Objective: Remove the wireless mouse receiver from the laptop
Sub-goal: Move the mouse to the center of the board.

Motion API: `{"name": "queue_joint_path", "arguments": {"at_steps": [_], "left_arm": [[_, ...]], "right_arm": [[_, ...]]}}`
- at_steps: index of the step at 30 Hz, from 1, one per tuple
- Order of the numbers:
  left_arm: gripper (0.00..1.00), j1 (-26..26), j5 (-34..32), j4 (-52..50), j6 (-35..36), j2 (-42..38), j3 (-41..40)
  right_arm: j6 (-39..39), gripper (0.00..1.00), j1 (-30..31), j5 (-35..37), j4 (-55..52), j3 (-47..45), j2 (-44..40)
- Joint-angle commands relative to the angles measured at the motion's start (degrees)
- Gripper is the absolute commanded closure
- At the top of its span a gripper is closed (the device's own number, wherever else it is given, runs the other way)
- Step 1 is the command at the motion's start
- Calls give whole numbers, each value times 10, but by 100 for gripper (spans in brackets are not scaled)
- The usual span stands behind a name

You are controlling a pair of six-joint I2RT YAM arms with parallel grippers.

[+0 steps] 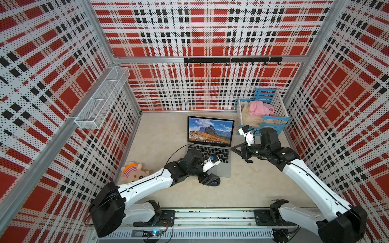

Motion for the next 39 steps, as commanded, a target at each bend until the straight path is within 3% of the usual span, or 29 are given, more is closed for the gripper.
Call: {"name": "queue_joint_path", "arguments": {"at_steps": [1, 6, 7, 8, 19, 33, 39], "left_arm": [[27, -5, -37, -21, 118, -27, -21], [19, -32, -53, -17, 152, -8, -34], [14, -37, -56, -19, 158, 2, -33], [0, -40, -60, -20, 161, 13, -30], [1, -51, -99, -33, 188, 98, -4], [0, -43, -72, -43, 221, 213, 40], [15, -40, -60, -49, 225, 248, 67]], "right_arm": [[-17, 100, 3, 7, 28, -9, -20], [-17, 100, 3, -10, 40, -14, -16], [-16, 100, 3, -13, 41, -14, -15], [-16, 100, 3, -16, 42, -14, -15], [-5, 100, 3, -39, 70, -23, -13], [-5, 100, 2, -36, 85, -20, -1], [-2, 100, 1, -33, 88, -25, -4]]}}
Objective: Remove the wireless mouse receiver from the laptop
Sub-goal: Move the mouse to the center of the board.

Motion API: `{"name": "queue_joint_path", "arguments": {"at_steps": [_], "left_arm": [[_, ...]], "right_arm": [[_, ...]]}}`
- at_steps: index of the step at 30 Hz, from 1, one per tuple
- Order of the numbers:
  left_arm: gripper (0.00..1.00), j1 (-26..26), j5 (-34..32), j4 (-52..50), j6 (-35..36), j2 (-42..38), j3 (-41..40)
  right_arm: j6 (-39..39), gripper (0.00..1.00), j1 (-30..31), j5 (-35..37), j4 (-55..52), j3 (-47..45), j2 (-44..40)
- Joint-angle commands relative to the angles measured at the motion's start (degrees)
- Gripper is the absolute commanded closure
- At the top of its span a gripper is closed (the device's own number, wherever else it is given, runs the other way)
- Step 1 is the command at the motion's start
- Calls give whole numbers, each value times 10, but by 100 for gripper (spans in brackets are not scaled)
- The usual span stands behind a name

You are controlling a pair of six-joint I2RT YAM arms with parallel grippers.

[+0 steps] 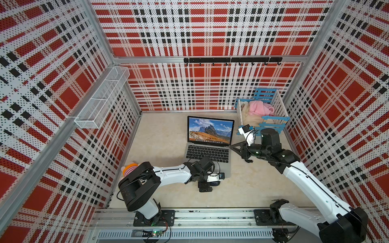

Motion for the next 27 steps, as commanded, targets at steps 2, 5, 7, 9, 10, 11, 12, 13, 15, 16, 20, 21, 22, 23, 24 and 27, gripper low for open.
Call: {"name": "queue_joint_path", "arguments": {"at_steps": [2, 5, 7, 9, 10, 11, 12, 13, 15, 16, 20, 21, 22, 23, 24, 27], "left_arm": [[20, 1, 17, -10, 9, 20, 22], [29, -5, 18, -12, 5, 32, 28], [36, -12, 21, -12, -1, 39, 35], [39, -22, 27, -9, -9, 46, 45], [42, -29, 28, -7, -15, 49, 51], [45, -40, 30, -1, -19, 53, 57], [46, -47, 31, 4, -24, 57, 63], [46, -56, 32, 12, -32, 61, 69], [45, -67, 36, 30, -50, 69, 78], [44, -71, 41, 38, -59, 74, 82], [29, -72, 42, 65, -80, 83, 69], [27, -71, 42, 72, -82, 81, 61], [26, -69, 40, 81, -85, 78, 52], [25, -66, 43, 92, -90, 73, 43], [24, -63, 48, 102, -94, 69, 34], [21, -53, 57, 142, -112, 54, 4]], "right_arm": [[1, 100, 0, -2, 13, -7, -3], [2, 100, 0, -1, 15, -7, -1], [1, 100, -1, -3, 15, -5, 0], [0, 100, -3, 0, 14, -5, 0], [0, 100, -6, 1, 13, -4, 1], [-1, 100, -8, 2, 12, -3, 0], [-1, 100, -13, 2, 11, -3, 0], [-2, 100, -17, 3, 10, -3, 0], [-1, 100, -24, 8, 6, -4, 0], [-1, 100, -26, 11, 4, -4, 0], [4, 100, -29, 14, -14, 0, 9], [4, 100, -29, 13, -17, 0, 10], [4, 100, -29, 13, -19, -1, 9], [5, 100, -29, 13, -20, -3, 7], [6, 100, -29, 13, -20, -5, 5], [8, 100, -29, 15, -22, -9, 0]]}}
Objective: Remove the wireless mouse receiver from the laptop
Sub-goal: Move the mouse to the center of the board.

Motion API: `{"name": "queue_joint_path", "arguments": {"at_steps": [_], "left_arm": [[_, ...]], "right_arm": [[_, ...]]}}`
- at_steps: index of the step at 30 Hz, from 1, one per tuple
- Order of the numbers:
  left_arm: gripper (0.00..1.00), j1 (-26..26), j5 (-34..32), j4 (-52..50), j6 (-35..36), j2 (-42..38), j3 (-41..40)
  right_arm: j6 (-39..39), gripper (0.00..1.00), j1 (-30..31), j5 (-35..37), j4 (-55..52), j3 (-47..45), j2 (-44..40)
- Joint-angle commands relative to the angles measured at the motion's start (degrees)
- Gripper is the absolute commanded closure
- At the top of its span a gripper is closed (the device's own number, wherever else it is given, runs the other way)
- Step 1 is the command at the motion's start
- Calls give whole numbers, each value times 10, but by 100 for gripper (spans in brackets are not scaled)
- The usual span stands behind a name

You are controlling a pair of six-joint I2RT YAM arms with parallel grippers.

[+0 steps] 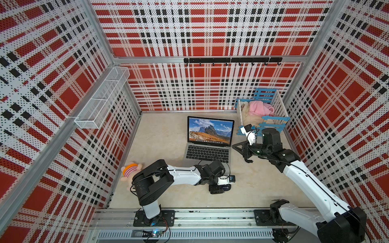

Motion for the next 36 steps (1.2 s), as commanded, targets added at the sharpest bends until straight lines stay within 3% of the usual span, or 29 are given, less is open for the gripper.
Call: {"name": "queue_joint_path", "arguments": {"at_steps": [1, 16, 27, 36], "left_arm": [[21, 12, 20, 60, -29, -23, -35], [20, 44, 75, 408, -104, -39, -217], [20, 55, 104, 481, -55, 0, -238], [21, 56, 106, 570, -65, 27, -283]], "right_arm": [[7, 100, -3, 5, -9, -10, -9], [23, 100, 0, 19, -60, -15, 8], [45, 100, 35, 30, -99, -16, 14], [81, 100, 74, 152, -240, 25, 63]]}}
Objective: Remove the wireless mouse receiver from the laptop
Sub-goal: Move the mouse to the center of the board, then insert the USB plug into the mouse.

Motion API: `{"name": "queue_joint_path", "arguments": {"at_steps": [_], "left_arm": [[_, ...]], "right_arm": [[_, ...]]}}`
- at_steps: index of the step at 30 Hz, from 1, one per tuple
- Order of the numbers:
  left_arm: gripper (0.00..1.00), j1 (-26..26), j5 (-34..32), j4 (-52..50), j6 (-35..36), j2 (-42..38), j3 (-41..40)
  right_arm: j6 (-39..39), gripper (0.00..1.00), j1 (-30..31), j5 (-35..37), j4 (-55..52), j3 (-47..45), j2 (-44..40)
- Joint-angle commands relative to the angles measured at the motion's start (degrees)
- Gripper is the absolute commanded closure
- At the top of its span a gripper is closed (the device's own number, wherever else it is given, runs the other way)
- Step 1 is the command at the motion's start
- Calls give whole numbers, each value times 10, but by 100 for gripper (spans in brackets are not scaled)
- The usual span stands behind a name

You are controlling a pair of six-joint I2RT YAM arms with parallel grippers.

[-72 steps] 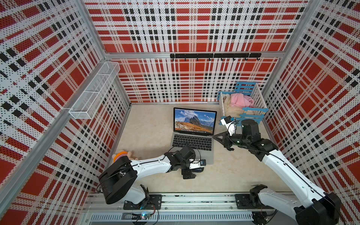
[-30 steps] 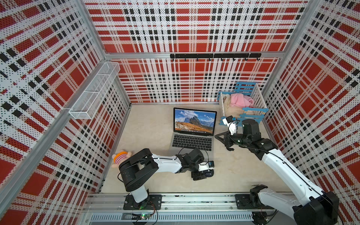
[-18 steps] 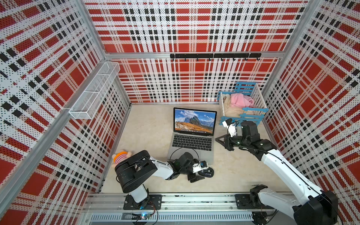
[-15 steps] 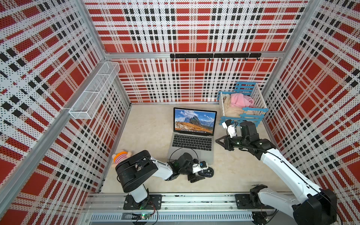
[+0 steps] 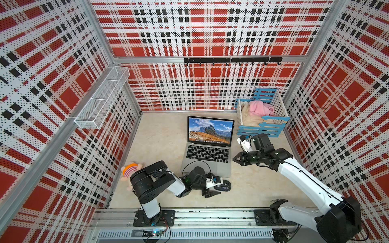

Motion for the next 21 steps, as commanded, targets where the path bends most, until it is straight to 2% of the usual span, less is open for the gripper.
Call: {"name": "queue_joint_path", "arguments": {"at_steps": [1, 6, 10, 14, 18, 21], "left_arm": [[21, 2, 4, 64, -6, 27, -12], [21, 4, 8, 126, -17, 56, -9], [24, 7, 12, 133, -18, 72, -4], [34, 10, 17, 142, -31, 82, -7], [49, 10, 19, 141, -48, 75, -8], [54, 10, 11, 141, -71, 63, -7]], "right_arm": [[24, 100, 23, 61, -80, 25, 19], [39, 100, 36, 48, -91, 11, 23], [49, 100, 44, 37, -78, -4, 19], [55, 100, 50, 48, -90, -2, 22], [37, 100, 56, 19, -106, 3, 34], [37, 100, 78, 32, -116, 6, 53]]}}
